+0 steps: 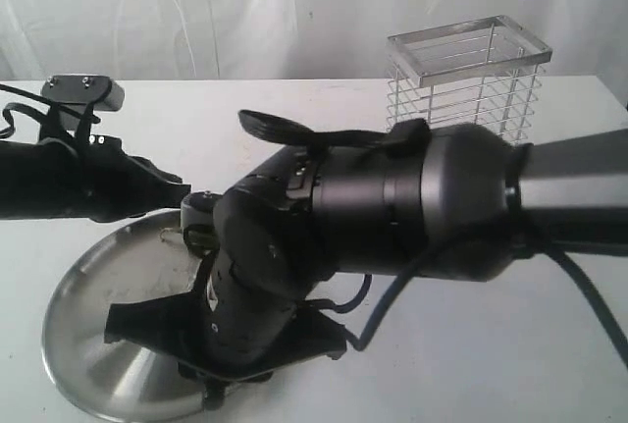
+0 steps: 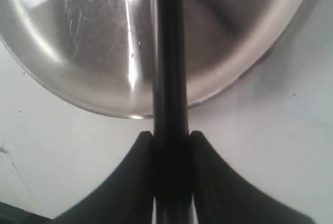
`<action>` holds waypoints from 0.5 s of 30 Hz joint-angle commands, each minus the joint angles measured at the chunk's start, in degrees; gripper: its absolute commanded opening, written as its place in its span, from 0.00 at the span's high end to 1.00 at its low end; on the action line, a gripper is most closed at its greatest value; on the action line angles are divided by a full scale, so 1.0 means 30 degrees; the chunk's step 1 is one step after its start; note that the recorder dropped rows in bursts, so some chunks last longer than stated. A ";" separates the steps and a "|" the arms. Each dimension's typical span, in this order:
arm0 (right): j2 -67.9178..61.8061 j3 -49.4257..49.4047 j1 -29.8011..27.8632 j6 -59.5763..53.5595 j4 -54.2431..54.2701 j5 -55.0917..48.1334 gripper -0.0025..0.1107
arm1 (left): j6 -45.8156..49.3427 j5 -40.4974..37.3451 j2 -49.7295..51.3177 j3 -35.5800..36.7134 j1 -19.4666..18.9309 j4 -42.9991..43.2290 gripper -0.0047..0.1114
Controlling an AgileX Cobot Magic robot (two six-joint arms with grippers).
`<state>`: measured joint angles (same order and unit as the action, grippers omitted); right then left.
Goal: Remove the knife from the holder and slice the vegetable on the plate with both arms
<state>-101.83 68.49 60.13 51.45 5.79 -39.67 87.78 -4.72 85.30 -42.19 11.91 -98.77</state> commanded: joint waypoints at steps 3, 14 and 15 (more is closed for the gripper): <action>-0.0748 0.1050 -0.0948 0.0279 -0.0327 -0.0256 0.98 | -0.3302 -0.3036 0.0011 0.0167 0.0016 0.0766 0.96; -0.1224 0.1802 -0.0817 -0.0106 -0.0797 -0.1609 0.98 | -1.1096 -0.7004 0.0814 -0.0198 -0.3608 1.2436 0.96; -0.1135 0.1802 -0.0817 -0.0106 -0.1069 -0.1865 0.98 | -1.1633 -0.7424 0.1028 -0.0198 -0.3987 1.2841 0.96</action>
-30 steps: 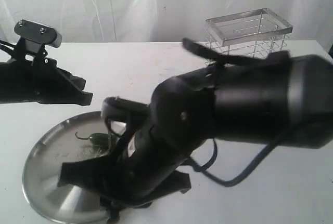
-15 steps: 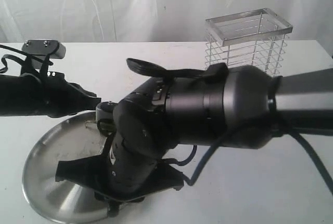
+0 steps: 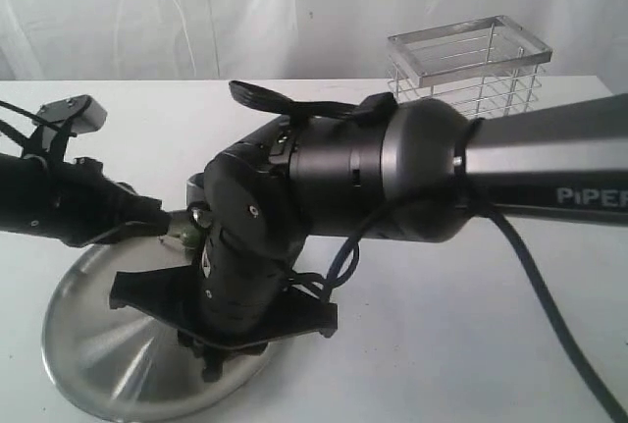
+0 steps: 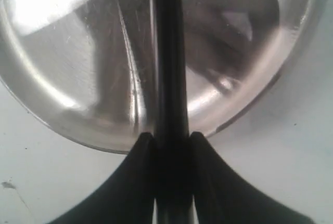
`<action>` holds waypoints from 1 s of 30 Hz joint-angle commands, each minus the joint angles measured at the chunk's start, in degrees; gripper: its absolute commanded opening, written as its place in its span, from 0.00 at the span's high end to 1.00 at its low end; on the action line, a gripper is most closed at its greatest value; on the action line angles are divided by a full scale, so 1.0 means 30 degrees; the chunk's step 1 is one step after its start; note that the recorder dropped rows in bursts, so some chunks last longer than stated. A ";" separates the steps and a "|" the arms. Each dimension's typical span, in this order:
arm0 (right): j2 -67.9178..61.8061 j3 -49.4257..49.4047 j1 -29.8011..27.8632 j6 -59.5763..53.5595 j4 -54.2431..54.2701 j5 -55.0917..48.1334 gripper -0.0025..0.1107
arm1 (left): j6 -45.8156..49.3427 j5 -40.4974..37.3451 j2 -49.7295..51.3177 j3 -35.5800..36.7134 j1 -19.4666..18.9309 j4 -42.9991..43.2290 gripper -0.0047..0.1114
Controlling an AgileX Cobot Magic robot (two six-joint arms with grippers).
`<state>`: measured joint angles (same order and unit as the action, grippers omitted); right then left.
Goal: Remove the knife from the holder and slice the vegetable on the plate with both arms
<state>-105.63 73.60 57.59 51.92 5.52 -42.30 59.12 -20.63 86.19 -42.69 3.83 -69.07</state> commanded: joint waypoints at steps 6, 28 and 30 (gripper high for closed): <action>0.1471 -0.0266 -0.1514 -0.3258 -0.1271 -0.2811 0.98 | -0.0261 -0.3448 0.0660 -0.0485 -0.2362 0.3224 0.96; 0.5095 -0.2419 -1.0032 -1.9397 0.3352 -0.9221 0.98 | 2.0765 -0.4501 0.5132 -0.5678 -0.0834 0.2569 0.36; 0.5397 -0.2419 -1.0328 -1.9616 0.3451 -0.9221 0.98 | 2.0765 -0.4450 0.5642 -0.5872 -0.0834 0.2621 0.35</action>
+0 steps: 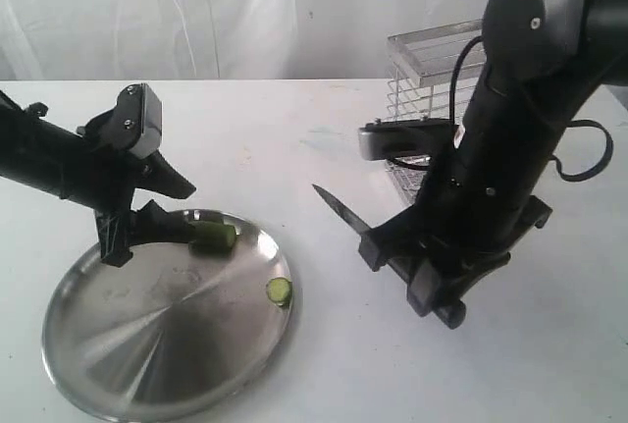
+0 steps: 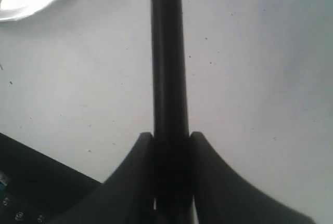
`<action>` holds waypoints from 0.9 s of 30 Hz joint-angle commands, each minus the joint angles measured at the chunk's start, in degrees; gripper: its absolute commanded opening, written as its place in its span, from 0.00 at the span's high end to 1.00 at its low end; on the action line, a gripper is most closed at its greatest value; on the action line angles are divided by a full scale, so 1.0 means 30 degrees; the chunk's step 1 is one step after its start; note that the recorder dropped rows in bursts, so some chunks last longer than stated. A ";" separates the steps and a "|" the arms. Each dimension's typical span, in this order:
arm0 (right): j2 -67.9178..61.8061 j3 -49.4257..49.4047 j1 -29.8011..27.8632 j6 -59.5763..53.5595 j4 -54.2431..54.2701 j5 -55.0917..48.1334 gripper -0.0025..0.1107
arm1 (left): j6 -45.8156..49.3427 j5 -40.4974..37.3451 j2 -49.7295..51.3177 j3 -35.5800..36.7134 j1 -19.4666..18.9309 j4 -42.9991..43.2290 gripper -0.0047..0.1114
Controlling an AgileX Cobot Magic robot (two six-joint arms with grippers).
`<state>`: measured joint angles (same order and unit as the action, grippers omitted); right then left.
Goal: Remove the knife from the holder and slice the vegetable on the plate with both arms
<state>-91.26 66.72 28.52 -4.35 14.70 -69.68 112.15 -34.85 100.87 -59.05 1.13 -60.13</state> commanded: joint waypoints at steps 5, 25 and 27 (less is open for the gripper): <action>0.1290 -0.0127 -0.1158 -0.0999 0.0482 -0.0094 0.98 | 0.3089 0.0239 0.2292 -0.1493 0.0507 0.2687 0.36; 0.1291 -0.0127 -0.1175 -0.0999 0.2251 -0.0014 0.98 | 0.3089 0.1594 0.4162 -0.3239 0.1613 0.3947 0.91; 0.1291 -0.0127 -0.1175 -0.0999 0.2307 0.0192 0.98 | 0.2854 0.1631 0.3595 -0.3239 0.1613 0.3947 0.96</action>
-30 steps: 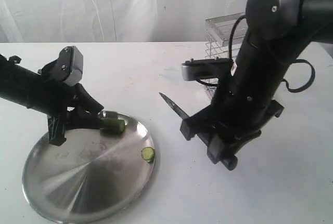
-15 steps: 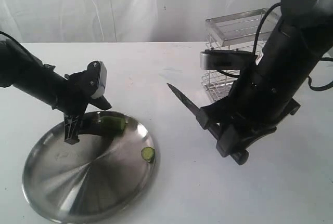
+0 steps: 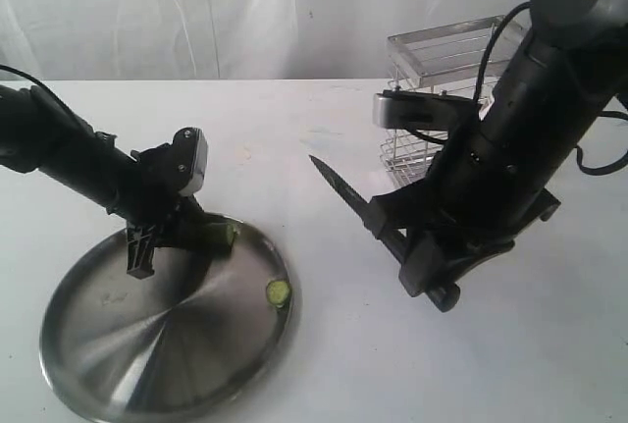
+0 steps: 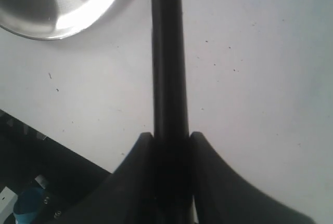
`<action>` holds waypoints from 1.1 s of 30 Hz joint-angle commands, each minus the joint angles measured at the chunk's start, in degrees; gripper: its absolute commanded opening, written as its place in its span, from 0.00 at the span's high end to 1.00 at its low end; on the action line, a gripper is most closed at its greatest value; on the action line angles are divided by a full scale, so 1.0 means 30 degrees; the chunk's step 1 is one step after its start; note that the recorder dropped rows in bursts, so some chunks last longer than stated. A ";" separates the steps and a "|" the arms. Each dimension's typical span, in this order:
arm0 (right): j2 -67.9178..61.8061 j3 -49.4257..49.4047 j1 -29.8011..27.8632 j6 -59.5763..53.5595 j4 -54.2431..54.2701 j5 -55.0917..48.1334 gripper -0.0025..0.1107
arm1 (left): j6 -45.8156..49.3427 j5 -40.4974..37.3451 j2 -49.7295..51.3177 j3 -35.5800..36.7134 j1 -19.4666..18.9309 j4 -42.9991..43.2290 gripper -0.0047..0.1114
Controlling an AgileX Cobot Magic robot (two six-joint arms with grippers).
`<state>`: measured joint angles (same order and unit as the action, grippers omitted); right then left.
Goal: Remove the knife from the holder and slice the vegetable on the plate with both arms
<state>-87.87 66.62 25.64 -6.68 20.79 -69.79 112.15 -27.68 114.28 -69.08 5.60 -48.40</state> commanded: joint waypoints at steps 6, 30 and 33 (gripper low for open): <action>0.0162 -0.0092 -0.0217 -0.0224 0.0928 0.1047 0.98 | -0.3714 -0.1445 -0.3253 0.0103 0.0085 0.0872 0.96; 0.0128 -0.0134 -0.0170 0.0123 0.2789 0.1827 0.98 | -1.2544 -0.0808 -0.3641 0.5094 0.0126 0.4038 0.96; 0.0128 -0.0134 -0.0170 0.0123 0.3033 0.1868 0.98 | -1.2836 -0.1102 -0.3641 0.5131 0.0126 0.4038 0.87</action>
<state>-87.87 66.62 25.64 -6.48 28.80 -64.09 75.01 -29.14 103.55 -54.59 5.93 -36.64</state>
